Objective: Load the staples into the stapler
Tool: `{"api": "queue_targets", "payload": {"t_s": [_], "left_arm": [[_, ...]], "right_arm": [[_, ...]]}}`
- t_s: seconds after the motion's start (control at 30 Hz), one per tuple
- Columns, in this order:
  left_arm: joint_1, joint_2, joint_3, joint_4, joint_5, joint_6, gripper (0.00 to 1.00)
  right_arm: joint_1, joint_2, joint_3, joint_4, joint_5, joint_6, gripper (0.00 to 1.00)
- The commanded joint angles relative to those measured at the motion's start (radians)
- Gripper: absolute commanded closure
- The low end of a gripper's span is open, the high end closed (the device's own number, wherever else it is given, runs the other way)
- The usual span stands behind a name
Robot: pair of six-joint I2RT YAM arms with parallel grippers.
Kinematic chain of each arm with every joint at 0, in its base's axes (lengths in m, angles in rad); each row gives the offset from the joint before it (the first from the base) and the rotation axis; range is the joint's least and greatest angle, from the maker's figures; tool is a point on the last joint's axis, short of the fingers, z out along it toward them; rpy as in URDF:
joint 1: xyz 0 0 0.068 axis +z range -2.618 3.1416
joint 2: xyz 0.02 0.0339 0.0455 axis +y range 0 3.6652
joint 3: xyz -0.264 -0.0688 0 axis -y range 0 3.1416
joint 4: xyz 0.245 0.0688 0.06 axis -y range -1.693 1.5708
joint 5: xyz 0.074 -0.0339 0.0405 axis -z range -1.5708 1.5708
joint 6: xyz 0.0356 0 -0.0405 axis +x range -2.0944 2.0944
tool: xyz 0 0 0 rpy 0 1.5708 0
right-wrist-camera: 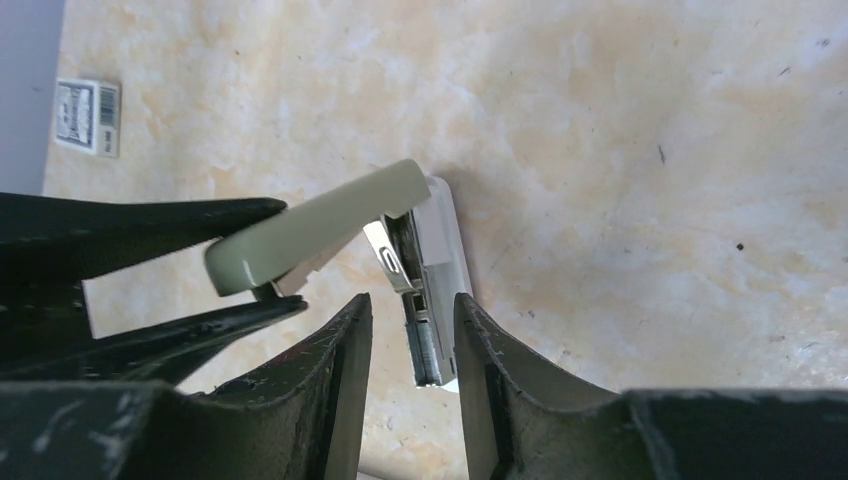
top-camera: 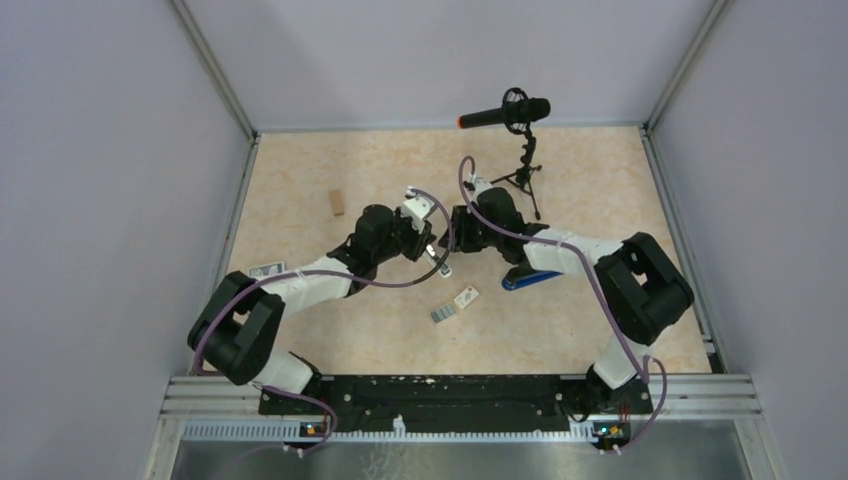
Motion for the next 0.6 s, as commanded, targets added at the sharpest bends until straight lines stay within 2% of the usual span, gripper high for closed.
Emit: {"api": "queue_targets", "payload": {"t_s": [0.0,0.13,0.4,0.57], "left_arm": [[-0.029,-0.021,-0.003,0.053,-0.064,0.013,0.84],[-0.064,-0.020,-0.009,0.049,-0.116,0.035,0.83],[-0.140,-0.009,-0.019,0.032,-0.217,0.070,0.73],[-0.172,-0.016,-0.033,0.012,-0.262,0.062,0.59]], "right_arm": [[-0.017,-0.063,-0.014,0.049,-0.003,0.012,0.64],[-0.029,-0.123,-0.071,0.077,0.017,0.040,0.64],[-0.086,-0.303,-0.175,0.058,0.110,0.054,0.62],[-0.118,-0.378,-0.213,0.029,0.122,0.043,0.61]]}}
